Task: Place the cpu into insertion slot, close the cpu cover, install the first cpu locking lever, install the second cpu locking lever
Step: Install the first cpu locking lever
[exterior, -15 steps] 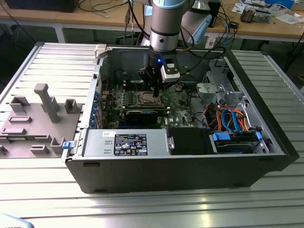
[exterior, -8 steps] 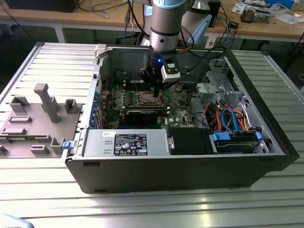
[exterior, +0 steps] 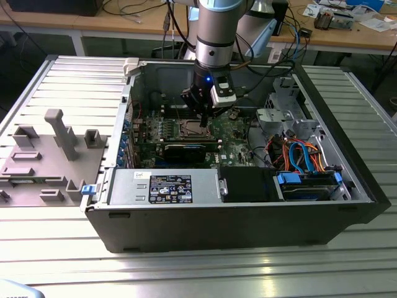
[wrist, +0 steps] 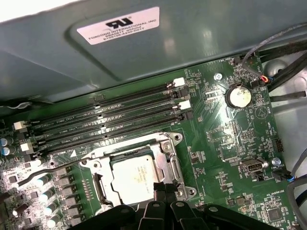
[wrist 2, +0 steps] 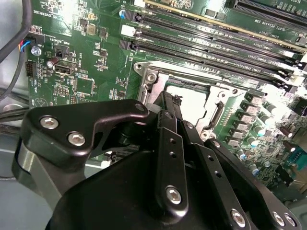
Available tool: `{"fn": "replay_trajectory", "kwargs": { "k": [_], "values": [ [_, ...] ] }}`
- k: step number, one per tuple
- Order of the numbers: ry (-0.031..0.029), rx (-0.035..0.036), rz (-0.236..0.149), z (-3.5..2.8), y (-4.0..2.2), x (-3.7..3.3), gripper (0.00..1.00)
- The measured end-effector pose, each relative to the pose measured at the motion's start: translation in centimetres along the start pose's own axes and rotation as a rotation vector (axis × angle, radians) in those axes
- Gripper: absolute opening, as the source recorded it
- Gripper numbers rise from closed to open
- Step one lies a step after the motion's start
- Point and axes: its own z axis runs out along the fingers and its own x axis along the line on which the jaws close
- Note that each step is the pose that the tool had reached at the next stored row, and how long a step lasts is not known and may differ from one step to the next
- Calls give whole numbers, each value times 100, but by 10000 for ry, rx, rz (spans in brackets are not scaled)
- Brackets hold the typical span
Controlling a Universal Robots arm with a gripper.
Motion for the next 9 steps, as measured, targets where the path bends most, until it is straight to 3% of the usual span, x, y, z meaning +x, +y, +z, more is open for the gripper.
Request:
{"fn": "replay_trajectory", "kwargs": {
  "k": [9],
  "values": [
    [-7, 0, -144, 0, 0, 0, 11]
  ]
}}
